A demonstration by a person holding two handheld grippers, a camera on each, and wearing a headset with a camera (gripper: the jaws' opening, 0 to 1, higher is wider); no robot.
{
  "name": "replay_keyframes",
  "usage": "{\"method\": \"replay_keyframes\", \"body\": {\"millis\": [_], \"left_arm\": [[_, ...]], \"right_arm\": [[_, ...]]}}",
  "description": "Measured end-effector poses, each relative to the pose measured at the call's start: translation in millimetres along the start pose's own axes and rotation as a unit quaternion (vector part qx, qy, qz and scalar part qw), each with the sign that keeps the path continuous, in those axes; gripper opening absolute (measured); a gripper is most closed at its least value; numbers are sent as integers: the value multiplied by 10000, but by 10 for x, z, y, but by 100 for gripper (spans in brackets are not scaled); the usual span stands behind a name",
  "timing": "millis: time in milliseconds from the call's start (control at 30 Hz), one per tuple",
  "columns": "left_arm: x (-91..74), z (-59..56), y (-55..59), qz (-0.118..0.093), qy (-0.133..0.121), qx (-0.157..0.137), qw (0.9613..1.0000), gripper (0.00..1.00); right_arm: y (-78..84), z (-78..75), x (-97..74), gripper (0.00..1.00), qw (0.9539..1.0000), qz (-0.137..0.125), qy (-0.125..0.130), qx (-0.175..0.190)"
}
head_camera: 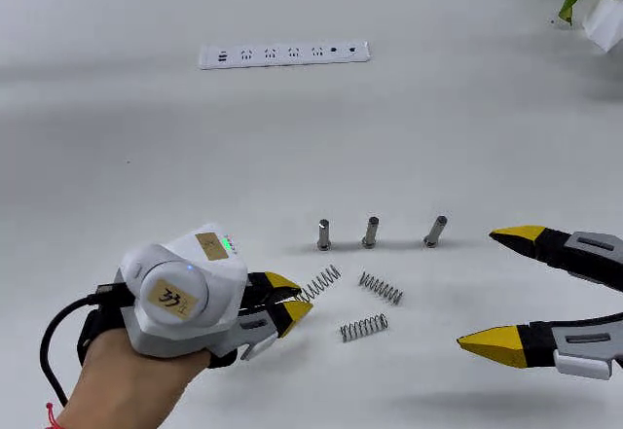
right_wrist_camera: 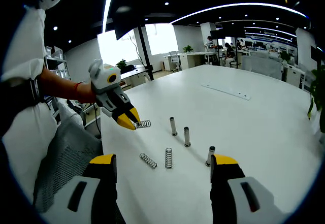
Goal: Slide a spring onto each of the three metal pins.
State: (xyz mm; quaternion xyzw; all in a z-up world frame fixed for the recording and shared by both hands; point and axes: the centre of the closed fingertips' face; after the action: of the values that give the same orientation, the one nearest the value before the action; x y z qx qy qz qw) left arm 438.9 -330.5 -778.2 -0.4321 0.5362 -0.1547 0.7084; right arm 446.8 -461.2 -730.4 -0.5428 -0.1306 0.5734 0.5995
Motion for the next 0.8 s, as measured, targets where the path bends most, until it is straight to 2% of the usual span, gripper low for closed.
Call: {"method": "replay_keyframes", "body": {"millis": [200, 433, 567, 700, 800], "left_arm": [[-27, -59, -304, -522, 44, 31, 9986, 10], [-51, -95, -557, -962, 54, -78, 9953, 10], [-58, -103, -644, -1125, 50, -80, 9936, 10], [-64, -130, -740, -1299, 82, -92, 9915, 10], [-64, -147, -787, -1377, 95, -71, 9904, 10]], "right_arm": [[-249, 138, 68, 69, 9986, -413, -153, 300], [-430, 249, 148, 57, 9944, -785, -250, 658], [-513, 284, 180, 51, 9904, -980, -281, 938], [-609, 327, 216, 41, 9842, -1212, -343, 1241], [-626, 366, 267, 39, 9822, -1234, -400, 1356]]}}
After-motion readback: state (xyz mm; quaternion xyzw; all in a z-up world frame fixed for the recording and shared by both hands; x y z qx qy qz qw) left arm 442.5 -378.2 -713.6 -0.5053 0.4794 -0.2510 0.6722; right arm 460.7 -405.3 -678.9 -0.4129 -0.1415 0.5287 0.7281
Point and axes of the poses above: the centre of the closed fingertips' face, and the gripper's own axes: x roughly forward along the fingers, z roughly to its left, y roughly out of its underside, and after that the axes turned 13 degrees about x, right-handed
